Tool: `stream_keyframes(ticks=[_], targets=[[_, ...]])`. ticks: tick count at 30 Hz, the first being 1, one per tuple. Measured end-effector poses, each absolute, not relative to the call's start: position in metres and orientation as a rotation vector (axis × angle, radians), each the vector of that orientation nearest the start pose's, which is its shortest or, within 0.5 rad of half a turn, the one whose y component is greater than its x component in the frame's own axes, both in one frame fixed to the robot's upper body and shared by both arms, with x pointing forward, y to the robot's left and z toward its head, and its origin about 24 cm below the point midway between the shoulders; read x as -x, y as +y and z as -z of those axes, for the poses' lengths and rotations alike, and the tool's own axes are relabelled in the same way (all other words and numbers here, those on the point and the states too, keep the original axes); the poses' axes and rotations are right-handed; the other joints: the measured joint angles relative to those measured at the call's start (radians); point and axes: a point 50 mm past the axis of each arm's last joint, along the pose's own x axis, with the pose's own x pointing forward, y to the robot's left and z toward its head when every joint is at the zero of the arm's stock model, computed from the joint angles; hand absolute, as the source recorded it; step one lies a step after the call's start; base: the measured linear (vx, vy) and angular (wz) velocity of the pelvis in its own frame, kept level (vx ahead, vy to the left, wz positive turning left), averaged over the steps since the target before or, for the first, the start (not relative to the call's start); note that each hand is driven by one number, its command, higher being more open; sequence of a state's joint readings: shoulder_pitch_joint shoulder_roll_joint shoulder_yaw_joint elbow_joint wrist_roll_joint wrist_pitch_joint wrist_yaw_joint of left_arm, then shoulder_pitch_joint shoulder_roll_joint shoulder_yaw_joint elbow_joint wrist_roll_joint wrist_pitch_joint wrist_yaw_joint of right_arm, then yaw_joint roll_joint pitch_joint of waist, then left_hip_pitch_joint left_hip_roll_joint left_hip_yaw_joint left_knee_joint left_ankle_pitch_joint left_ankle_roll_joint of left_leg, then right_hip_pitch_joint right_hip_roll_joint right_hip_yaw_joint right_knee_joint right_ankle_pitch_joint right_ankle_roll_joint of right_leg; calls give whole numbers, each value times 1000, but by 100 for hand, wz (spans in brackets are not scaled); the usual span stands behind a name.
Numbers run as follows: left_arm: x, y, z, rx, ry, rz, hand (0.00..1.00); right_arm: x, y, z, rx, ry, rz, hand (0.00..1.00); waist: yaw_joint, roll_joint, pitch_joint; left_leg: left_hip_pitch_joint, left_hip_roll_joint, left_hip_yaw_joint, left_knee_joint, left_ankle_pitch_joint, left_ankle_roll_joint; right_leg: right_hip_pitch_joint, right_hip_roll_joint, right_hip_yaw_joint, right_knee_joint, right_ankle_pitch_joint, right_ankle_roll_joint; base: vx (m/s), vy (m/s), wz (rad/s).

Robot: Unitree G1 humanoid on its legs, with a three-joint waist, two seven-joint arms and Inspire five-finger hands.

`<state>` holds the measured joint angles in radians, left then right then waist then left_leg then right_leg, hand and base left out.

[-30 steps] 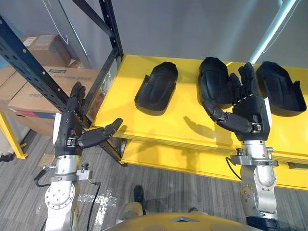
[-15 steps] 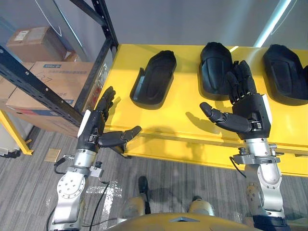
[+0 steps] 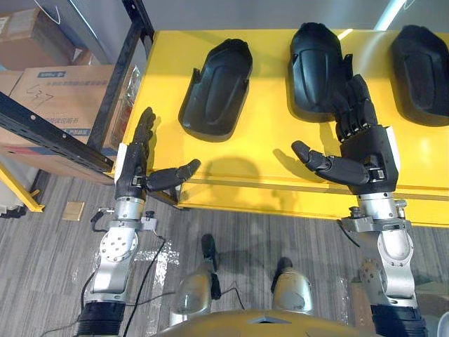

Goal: Walk over and take three plastic housings, then place them on the shelf

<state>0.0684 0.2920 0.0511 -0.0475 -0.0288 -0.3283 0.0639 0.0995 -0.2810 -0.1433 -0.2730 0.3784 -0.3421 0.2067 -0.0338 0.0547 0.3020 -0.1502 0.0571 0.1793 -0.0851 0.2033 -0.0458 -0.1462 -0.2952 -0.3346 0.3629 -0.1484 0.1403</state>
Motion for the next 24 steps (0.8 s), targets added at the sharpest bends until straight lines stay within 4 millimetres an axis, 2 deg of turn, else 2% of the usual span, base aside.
stream_keyframes(ticks=[6, 13, 24], targets=[[-241, 211, -86, -258, -356, -81, 100, -217, -214, -130, -2, -553, -118, 100, -2, -6, 11, 1, 0, 9, 1, 1, 1, -6, 0, 11, 1, 1, 1, 1, -30, -4], [-258, 212, -90, -238, -380, -99, 100, -219, -211, -130, -8, -555, -131, 100, -14, -11, 20, 4, 3, 18, 1, 0, 1, -10, 3, 20, 2, 3, 3, -3, -34, -4], [-275, 215, -105, -259, -434, -110, 100, -223, -208, -135, -14, -583, -144, 100, -23, -17, 65, 17, 6, 38, 1, -4, -1, -11, 7, 41, 0, 6, 6, 2, -26, -5]])
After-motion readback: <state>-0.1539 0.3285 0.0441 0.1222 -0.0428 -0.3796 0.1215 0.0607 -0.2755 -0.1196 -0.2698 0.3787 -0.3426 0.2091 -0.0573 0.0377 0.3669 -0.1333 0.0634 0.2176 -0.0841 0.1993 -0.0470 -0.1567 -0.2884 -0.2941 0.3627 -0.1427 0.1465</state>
